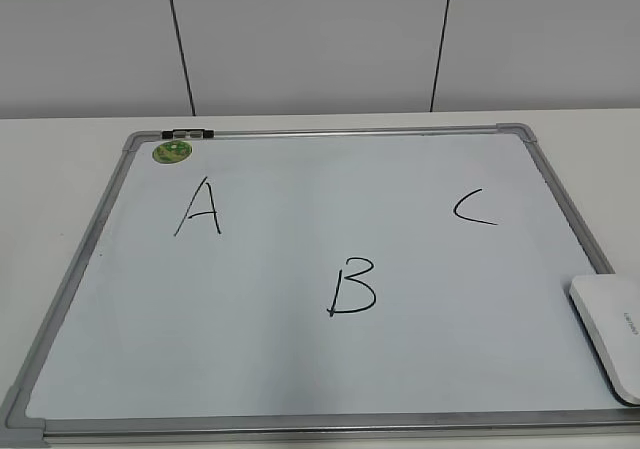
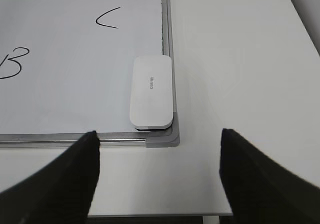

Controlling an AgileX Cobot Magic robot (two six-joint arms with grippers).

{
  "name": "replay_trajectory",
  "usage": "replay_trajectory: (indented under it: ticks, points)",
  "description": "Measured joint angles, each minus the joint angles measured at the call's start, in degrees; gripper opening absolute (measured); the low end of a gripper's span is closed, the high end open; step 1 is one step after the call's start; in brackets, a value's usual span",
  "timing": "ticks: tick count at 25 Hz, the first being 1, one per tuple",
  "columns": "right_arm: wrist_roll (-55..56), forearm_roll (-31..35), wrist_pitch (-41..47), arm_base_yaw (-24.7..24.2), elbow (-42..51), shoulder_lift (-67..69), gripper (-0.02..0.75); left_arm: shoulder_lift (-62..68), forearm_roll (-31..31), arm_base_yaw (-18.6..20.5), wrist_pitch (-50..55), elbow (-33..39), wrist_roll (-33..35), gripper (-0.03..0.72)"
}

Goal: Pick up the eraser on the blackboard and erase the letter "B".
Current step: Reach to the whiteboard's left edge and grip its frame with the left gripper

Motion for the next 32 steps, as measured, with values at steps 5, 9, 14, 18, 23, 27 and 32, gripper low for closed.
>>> replay_trajectory:
  ticks: [5, 9, 14, 18, 23, 27, 32]
  points:
    - [0.0, 0.0, 0.0, 0.0, 0.0, 0.0, 0.554, 10.7, -0.3, 0.0, -3.1, -0.9, 0.0, 0.243]
    - [0.0, 0.0, 0.0, 0.0, 0.0, 0.0, 0.554, 20.1, -4.4, 0.0, -7.4, -1.2, 0.0, 0.243]
    - [0.0, 0.0, 0.0, 0.0, 0.0, 0.0, 0.554, 30.4, -5.2, 0.0, -12.1, -5.2, -0.1, 0.243]
    - [0.0, 0.0, 0.0, 0.0, 0.0, 0.0, 0.554, 40.9, -5.3, 0.0, -13.4, -11.3, -0.1, 0.243]
    - [0.0, 0.0, 0.0, 0.0, 0.0, 0.0, 0.554, 54.1, -6.2, 0.0, -13.2, -19.8, -0.1, 0.243]
    - [0.0, 0.0, 0.0, 0.0, 0.0, 0.0, 0.554, 63.6, -6.9, 0.0, -11.5, -26.7, -0.1, 0.243]
    - [0.0, 0.0, 0.0, 0.0, 0.0, 0.0, 0.554, 75.1, -9.0, 0.0, -8.4, -34.4, -0.1, 0.243]
